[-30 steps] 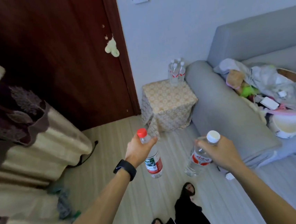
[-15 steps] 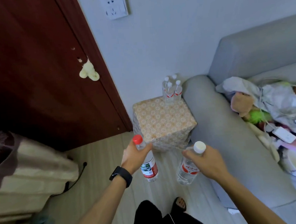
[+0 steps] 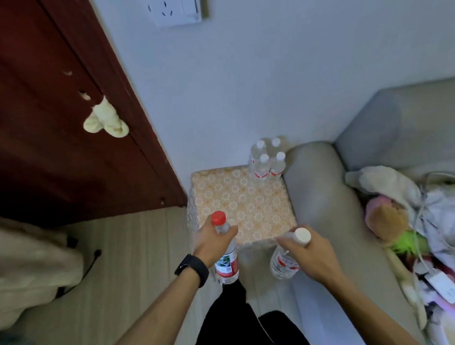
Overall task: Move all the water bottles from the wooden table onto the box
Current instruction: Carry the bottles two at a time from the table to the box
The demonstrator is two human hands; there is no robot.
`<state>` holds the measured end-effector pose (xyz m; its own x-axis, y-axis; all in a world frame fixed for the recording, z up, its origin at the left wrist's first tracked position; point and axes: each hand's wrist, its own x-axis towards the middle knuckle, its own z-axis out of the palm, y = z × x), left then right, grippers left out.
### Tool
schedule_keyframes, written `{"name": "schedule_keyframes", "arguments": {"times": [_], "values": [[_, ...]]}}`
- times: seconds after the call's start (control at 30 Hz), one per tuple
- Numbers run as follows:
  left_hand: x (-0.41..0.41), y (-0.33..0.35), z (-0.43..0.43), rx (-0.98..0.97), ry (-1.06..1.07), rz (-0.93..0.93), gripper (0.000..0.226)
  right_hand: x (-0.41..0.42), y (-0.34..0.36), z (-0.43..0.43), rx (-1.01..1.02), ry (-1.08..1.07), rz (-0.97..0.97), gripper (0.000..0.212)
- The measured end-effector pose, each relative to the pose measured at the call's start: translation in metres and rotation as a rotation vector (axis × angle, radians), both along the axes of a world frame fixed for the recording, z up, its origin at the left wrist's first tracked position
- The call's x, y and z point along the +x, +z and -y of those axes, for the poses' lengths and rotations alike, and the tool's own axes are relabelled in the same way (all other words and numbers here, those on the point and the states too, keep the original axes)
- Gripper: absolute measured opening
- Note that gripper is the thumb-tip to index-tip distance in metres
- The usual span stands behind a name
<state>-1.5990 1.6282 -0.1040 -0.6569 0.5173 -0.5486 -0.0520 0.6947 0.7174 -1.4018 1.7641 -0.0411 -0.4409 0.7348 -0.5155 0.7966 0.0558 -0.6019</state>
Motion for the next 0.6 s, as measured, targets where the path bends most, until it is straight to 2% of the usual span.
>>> {"name": "schedule_keyframes", "arguments": {"times": [0.07, 0.2, 0.3, 0.37, 0.43, 0.6], "values": [[-0.015, -0.003, -0.027, -0.008, -0.003, 0.03, 0.041, -0.019, -0.008, -0.027, 0.009, -0.011, 0.01, 0.041], [-0.03, -0.006, -0.074, -0.015, 0.004, 0.068, 0.039, -0.047, -0.019, -0.077, -0.03, -0.013, 0.021, 0.027], [-0.042, -0.016, -0.104, -0.042, 0.028, 0.118, 0.043, -0.07, -0.024, -0.104, -0.051, -0.005, -0.001, 0.029], [-0.049, -0.027, -0.12, -0.06, 0.075, 0.14, 0.045, -0.082, -0.038, -0.122, -0.051, 0.026, -0.01, 0.037], [-0.054, -0.034, -0.133, -0.067, 0.119, 0.119, 0.038, -0.093, -0.052, -0.139, -0.053, 0.136, 0.03, 0.051], [-0.059, -0.062, -0.152, -0.091, 0.176, 0.1, 0.027, -0.119, -0.088, -0.172, -0.2, 0.356, 0.239, 0.067]]}}
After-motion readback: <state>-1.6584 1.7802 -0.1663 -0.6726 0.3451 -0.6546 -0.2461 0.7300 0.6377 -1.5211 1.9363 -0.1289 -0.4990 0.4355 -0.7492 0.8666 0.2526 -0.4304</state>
